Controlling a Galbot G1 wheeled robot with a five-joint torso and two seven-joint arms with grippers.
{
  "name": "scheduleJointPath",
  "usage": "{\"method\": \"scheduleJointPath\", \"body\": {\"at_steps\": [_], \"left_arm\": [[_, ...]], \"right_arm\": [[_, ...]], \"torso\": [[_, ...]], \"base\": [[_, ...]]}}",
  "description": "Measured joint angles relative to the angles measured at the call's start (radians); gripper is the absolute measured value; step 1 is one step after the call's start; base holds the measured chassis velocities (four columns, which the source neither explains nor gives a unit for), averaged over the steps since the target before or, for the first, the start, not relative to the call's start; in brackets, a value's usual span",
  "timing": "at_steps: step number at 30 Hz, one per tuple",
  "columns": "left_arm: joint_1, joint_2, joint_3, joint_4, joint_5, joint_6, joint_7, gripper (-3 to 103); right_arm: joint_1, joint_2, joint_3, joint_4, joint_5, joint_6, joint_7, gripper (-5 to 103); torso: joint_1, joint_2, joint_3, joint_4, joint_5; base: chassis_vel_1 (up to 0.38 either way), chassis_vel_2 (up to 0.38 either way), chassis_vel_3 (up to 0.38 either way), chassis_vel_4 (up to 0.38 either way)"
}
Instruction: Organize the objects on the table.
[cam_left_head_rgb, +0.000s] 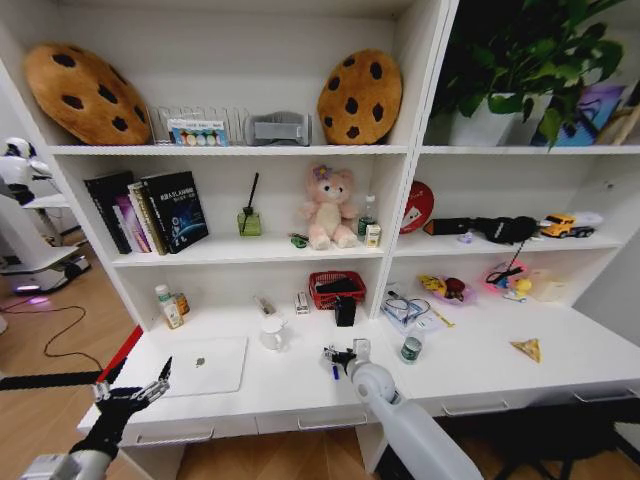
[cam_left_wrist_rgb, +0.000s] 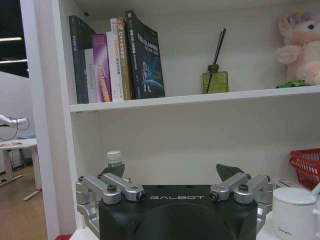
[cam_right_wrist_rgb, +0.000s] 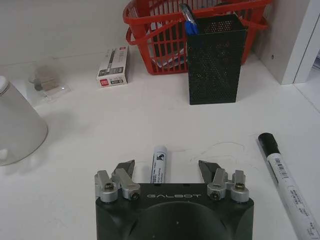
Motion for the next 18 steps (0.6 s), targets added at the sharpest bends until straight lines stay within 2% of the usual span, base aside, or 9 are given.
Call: {"method": "scheduleJointPath", "body": {"at_steps": [2, 3, 5, 8, 11, 15, 18], "left_arm": [[0.0, 0.0, 0.0, 0.0, 0.0, 0.0, 0.0, 100], [0.0, 0.0, 0.0, 0.0, 0.0, 0.0, 0.0, 100], [0.0, 0.0, 0.0, 0.0, 0.0, 0.0, 0.0, 100], [0.0, 0.0, 0.0, 0.0, 0.0, 0.0, 0.0, 100], [0.0, 0.0, 0.0, 0.0, 0.0, 0.0, 0.0, 100], [0.0, 0.0, 0.0, 0.0, 0.0, 0.0, 0.0, 100], [0.0, 0.0, 0.0, 0.0, 0.0, 0.0, 0.0, 100]], "right_arm": [[0.007, 0.0, -0.006, -0.008, 0.0, 0.0, 0.0, 65], [0.007, 0.0, -0.006, -0.008, 0.0, 0.0, 0.0, 65], [0.006, -0.001, -0.014, -0.013, -0.007, 0.001, 0.002, 57], [0.004, -0.002, -0.017, -0.014, -0.013, 0.002, 0.002, 55], [-0.007, -0.003, -0.019, -0.012, -0.02, 0.004, 0.001, 46], [-0.012, -0.005, -0.018, -0.008, -0.024, 0.004, 0.001, 42], [-0.021, -0.007, -0.018, 0.003, -0.027, 0.003, 0.0, 27]], "torso": [[0.0, 0.0, 0.0, 0.0, 0.0], [0.0, 0.0, 0.0, 0.0, 0.0], [0.0, 0.0, 0.0, 0.0, 0.0], [0.0, 0.0, 0.0, 0.0, -0.0001], [0.0, 0.0, 0.0, 0.0, -0.0002], [0.0, 0.0, 0.0, 0.0, -0.0002], [0.0, 0.0, 0.0, -0.0001, 0.0]], "base": [[0.0, 0.0, 0.0, 0.0], [0.0, 0.0, 0.0, 0.0], [0.0, 0.0, 0.0, 0.0], [0.0, 0.0, 0.0, 0.0], [0.0, 0.0, 0.0, 0.0], [0.0, 0.0, 0.0, 0.0], [0.0, 0.0, 0.0, 0.0]]}}
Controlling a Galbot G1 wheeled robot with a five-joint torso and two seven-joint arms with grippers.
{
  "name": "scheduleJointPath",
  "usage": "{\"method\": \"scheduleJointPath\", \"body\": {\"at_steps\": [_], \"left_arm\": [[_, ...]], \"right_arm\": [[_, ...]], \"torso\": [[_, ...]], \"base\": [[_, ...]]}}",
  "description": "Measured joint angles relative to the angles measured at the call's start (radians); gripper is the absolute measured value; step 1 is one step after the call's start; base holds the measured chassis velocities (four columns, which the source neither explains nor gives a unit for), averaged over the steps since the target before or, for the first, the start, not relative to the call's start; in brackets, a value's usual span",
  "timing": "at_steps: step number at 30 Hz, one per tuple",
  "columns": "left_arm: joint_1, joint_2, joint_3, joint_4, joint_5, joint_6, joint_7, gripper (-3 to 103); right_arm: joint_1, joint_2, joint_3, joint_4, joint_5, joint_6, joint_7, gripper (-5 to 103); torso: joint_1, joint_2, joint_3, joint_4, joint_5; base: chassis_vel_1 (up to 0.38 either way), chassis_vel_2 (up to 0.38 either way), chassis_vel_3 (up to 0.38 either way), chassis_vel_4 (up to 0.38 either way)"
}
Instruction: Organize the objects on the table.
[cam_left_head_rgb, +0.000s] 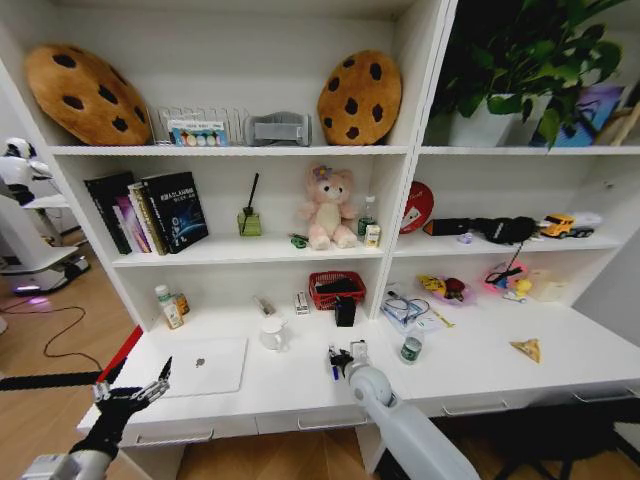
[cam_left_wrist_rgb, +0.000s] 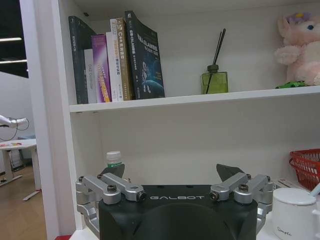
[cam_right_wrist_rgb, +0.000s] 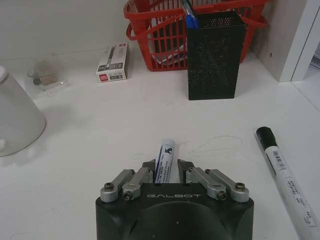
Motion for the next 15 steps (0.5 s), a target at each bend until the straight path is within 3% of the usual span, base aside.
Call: {"method": "scheduleJointPath", "body": {"at_steps": [1, 3, 8, 10, 11, 12, 15], "left_arm": [[0.0, 0.0, 0.0, 0.0, 0.0, 0.0, 0.0, 100], [0.0, 0.0, 0.0, 0.0, 0.0, 0.0, 0.0, 100], [0.0, 0.0, 0.0, 0.0, 0.0, 0.0, 0.0, 100], [0.0, 0.0, 0.0, 0.0, 0.0, 0.0, 0.0, 100], [0.0, 0.0, 0.0, 0.0, 0.0, 0.0, 0.0, 100], [0.0, 0.0, 0.0, 0.0, 0.0, 0.0, 0.0, 100], [0.0, 0.0, 0.0, 0.0, 0.0, 0.0, 0.0, 100]], "right_arm": [[0.0, 0.0, 0.0, 0.0, 0.0, 0.0, 0.0, 27], [-0.005, 0.0, 0.001, 0.004, -0.006, 0.0, -0.001, 16], [-0.016, -0.002, 0.007, 0.016, -0.024, 0.009, -0.01, 11], [-0.018, -0.004, 0.017, 0.02, -0.108, 0.053, -0.032, 11], [-0.014, -0.003, 0.029, 0.022, -0.202, 0.11, -0.051, 11], [-0.014, -0.003, 0.029, 0.022, -0.202, 0.11, -0.051, 11], [0.027, 0.0, 0.064, 0.033, -0.327, 0.207, -0.09, 11]], "torso": [[0.0, 0.0, 0.0, 0.0, 0.0], [0.0, 0.0, 0.0, 0.0001, 0.0], [0.0, 0.0, 0.0, 0.0002, 0.0002], [0.0, 0.0, 0.0, 0.0, 0.0002], [0.0, 0.0, 0.0, -0.0001, 0.0001], [0.0, 0.0, 0.0, -0.0001, 0.0001], [0.0, 0.0, 0.0, -0.0001, 0.0]], "base": [[0.0, 0.0, 0.0, 0.0], [0.0, 0.0, 0.0, 0.0], [0.0, 0.0, 0.0, 0.0], [0.0, 0.0, 0.0, 0.0], [0.0, 0.0, 0.0, 0.0], [0.0, 0.0, 0.0, 0.0], [0.0, 0.0, 0.0, 0.0]]}}
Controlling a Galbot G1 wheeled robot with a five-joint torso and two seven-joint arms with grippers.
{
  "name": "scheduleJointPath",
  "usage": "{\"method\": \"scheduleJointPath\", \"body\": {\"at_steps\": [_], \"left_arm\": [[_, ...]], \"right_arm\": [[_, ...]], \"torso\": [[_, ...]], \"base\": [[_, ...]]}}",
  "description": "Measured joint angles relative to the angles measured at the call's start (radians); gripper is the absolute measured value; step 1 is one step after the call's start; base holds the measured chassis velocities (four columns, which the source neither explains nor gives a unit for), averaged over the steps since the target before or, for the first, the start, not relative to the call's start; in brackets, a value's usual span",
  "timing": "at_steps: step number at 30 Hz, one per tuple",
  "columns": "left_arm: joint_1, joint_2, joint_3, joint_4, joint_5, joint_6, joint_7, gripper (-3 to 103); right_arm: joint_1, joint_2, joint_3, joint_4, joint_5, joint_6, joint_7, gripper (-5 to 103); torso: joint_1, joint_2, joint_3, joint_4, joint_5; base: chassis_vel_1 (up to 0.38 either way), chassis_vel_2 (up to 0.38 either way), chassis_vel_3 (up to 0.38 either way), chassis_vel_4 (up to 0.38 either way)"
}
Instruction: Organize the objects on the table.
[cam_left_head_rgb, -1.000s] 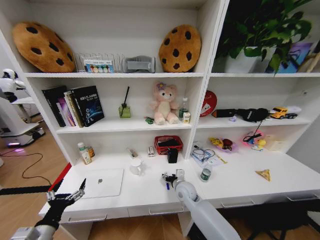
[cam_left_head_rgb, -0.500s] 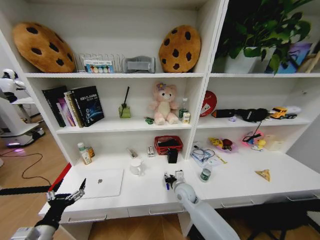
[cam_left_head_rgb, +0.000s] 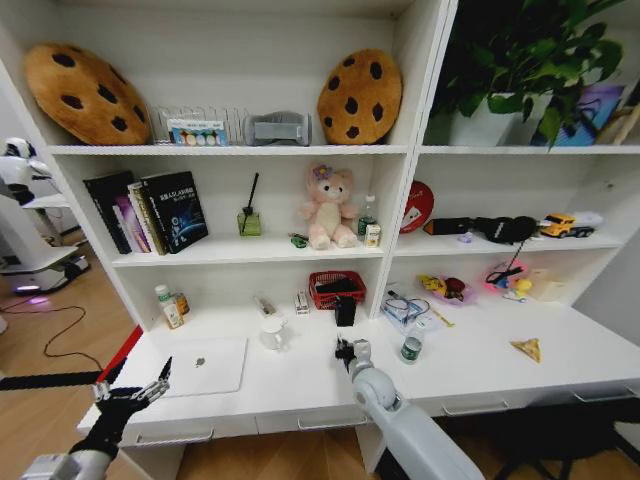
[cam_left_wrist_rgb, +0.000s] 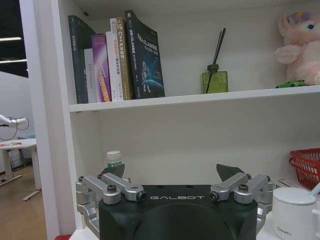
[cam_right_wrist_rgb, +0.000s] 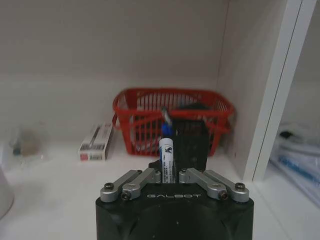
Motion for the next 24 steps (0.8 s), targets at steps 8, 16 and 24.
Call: {"method": "scheduleJointPath", "body": {"at_steps": [8, 16, 24], "left_arm": [[0.0, 0.0, 0.0, 0.0, 0.0, 0.0, 0.0, 100], [0.0, 0.0, 0.0, 0.0, 0.0, 0.0, 0.0, 100], [0.0, 0.0, 0.0, 0.0, 0.0, 0.0, 0.0, 100]], "right_arm": [[0.23, 0.075, 0.077, -0.253, -0.233, 0.242, -0.128, 11], [0.352, 0.168, 0.123, -0.545, -0.352, 0.379, -0.227, 11], [0.394, 0.228, 0.14, -0.718, -0.375, 0.452, -0.266, 11]], "torso": [[0.0, 0.0, 0.0, 0.0005, -0.0002], [0.0, 0.0, 0.0, 0.0001, 0.0], [0.0, 0.0, 0.0, 0.0, 0.0]], "base": [[0.0, 0.0, 0.0, 0.0], [0.0, 0.0, 0.0, 0.0], [0.0, 0.0, 0.0, 0.0]]}}
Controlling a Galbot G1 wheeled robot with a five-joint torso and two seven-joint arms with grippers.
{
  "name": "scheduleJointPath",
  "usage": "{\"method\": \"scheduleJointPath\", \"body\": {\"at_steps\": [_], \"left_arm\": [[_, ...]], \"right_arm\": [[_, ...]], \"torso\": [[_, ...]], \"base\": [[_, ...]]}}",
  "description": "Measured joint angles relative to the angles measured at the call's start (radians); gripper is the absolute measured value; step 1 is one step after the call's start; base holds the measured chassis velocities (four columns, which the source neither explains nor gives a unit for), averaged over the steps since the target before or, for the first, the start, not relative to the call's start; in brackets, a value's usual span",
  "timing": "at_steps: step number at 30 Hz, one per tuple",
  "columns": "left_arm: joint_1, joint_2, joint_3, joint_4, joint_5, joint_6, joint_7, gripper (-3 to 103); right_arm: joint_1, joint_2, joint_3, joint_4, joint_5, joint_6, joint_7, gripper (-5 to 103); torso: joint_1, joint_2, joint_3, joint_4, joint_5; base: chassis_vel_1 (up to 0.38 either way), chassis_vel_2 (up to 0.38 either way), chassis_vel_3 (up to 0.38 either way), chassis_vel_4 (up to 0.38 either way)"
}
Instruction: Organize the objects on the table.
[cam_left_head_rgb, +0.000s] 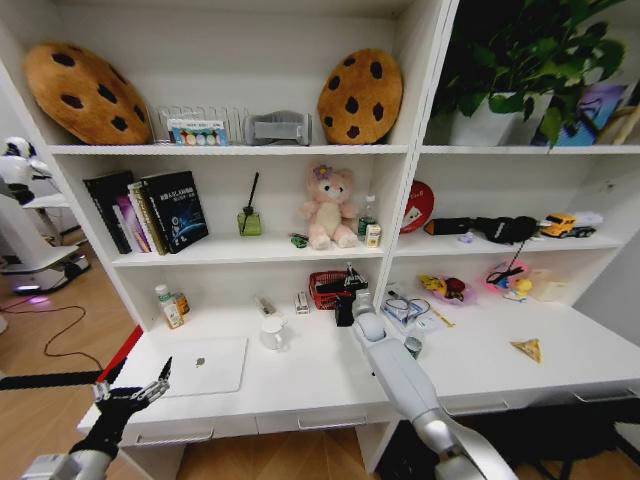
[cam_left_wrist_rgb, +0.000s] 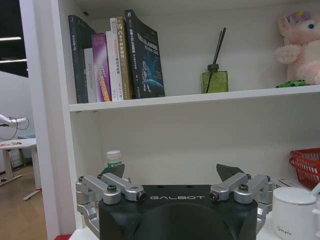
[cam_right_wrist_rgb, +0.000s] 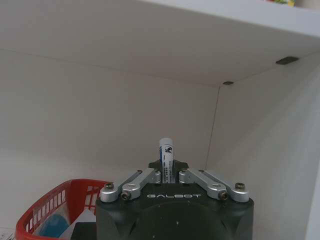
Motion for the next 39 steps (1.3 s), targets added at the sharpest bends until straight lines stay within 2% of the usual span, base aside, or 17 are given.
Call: {"method": "scheduleJointPath", "body": {"at_steps": [6, 15, 16, 19, 21, 22, 24, 26, 27, 29, 30, 32, 33, 34, 37, 38, 39], "left_arm": [[0.0, 0.0, 0.0, 0.0, 0.0, 0.0, 0.0, 100], [0.0, 0.0, 0.0, 0.0, 0.0, 0.0, 0.0, 100], [0.0, 0.0, 0.0, 0.0, 0.0, 0.0, 0.0, 100], [0.0, 0.0, 0.0, 0.0, 0.0, 0.0, 0.0, 100], [0.0, 0.0, 0.0, 0.0, 0.0, 0.0, 0.0, 100], [0.0, 0.0, 0.0, 0.0, 0.0, 0.0, 0.0, 100], [0.0, 0.0, 0.0, 0.0, 0.0, 0.0, 0.0, 100], [0.0, 0.0, 0.0, 0.0, 0.0, 0.0, 0.0, 100], [0.0, 0.0, 0.0, 0.0, 0.0, 0.0, 0.0, 100], [0.0, 0.0, 0.0, 0.0, 0.0, 0.0, 0.0, 100], [0.0, 0.0, 0.0, 0.0, 0.0, 0.0, 0.0, 100], [0.0, 0.0, 0.0, 0.0, 0.0, 0.0, 0.0, 100], [0.0, 0.0, 0.0, 0.0, 0.0, 0.0, 0.0, 100], [0.0, 0.0, 0.0, 0.0, 0.0, 0.0, 0.0, 100], [0.0, 0.0, 0.0, 0.0, 0.0, 0.0, 0.0, 100], [0.0, 0.0, 0.0, 0.0, 0.0, 0.0, 0.0, 100], [0.0, 0.0, 0.0, 0.0, 0.0, 0.0, 0.0, 100]], "right_arm": [[0.021, 0.033, 0.011, -0.075, -0.016, 0.035, -0.017, 11], [-0.012, 0.038, 0.003, -0.055, -0.014, 0.046, -0.004, 10], [-0.021, 0.035, 0.0, -0.045, -0.018, 0.045, -0.003, 20], [-0.025, 0.034, -0.001, -0.039, -0.021, 0.045, -0.002, 20], [-0.033, 0.032, 0.001, -0.022, -0.027, 0.045, 0.007, 37], [-0.033, 0.032, 0.001, -0.022, -0.027, 0.045, 0.007, 37], [-0.035, 0.029, 0.0, -0.011, -0.026, 0.042, 0.012, 42], [-0.05, 0.015, -0.01, 0.046, -0.004, 0.018, 0.038, 52], [-0.05, 0.015, -0.01, 0.046, -0.004, 0.018, 0.038, 52], [-0.091, -0.019, -0.03, 0.19, 0.058, -0.05, 0.092, 63], [-0.091, -0.019, -0.03, 0.19, 0.058, -0.05, 0.092, 63], [-0.153, -0.062, -0.056, 0.351, 0.164, -0.145, 0.176, 74], [-0.206, -0.089, -0.078, 0.451, 0.265, -0.202, 0.242, 80], [-0.206, -0.089, -0.078, 0.451, 0.265, -0.202, 0.242, 80], [-0.346, -0.131, -0.094, 0.659, 0.453, -0.308, 0.402, 95], [-0.346, -0.131, -0.094, 0.659, 0.453, -0.308, 0.402, 95], [-0.387, -0.137, -0.087, 0.707, 0.488, -0.339, 0.443, 95]], "torso": [[0.0, 0.0, 0.0, 0.0001, -0.0001], [0.0, 0.0, 0.0, 0.0001, -0.0001], [0.0, 0.0, 0.0, 0.0001, 0.0], [0.0, 0.0, 0.0, 0.0001, 0.0], [0.0, 0.0, 0.0, 0.0001, 0.0], [0.0, 0.0, 0.0, 0.0001, 0.0], [0.0, 0.0, 0.0, 0.0001, 0.0], [0.0, 0.0, 0.0, 0.0001, 0.0], [0.0, 0.0, 0.0, 0.0001, 0.0], [0.0, 0.0, 0.0, 0.0002, 0.0], [0.0, 0.0, 0.0, 0.0002, 0.0], [0.0, 0.0, 0.0, 0.0, 0.0], [0.0, 0.0, 0.0, 0.0001, 0.0], [0.0, 0.0, 0.0, 0.0001, 0.0], [0.0, 0.0, 0.0, -0.0001, -0.0001], [0.0, 0.0, 0.0, -0.0001, -0.0001], [-0.001, 0.0, 0.0, -0.0001, 0.0]], "base": [[0.0, 0.0, 0.0, 0.0], [0.0, 0.0, 0.0, 0.0], [0.0, 0.0, 0.0, 0.0], [0.0, 0.0, 0.0, 0.0], [0.0, 0.0, 0.0, 0.0], [0.0, 0.0, 0.0, 0.0], [0.0, 0.0, 0.0, 0.0], [0.0, 0.0, 0.0, 0.0], [0.0, 0.0, 0.0, 0.0], [0.0, 0.0, 0.0, 0.0], [0.0, 0.0, 0.0, 0.0], [0.0, 0.0, 0.0, 0.0], [0.0, 0.0, 0.0, 0.0], [0.0, 0.0, 0.0, 0.0], [0.0, 0.0, 0.0, 0.0], [0.0, 0.0, 0.0, 0.0], [0.0, 0.0, 0.0, 0.0]]}}
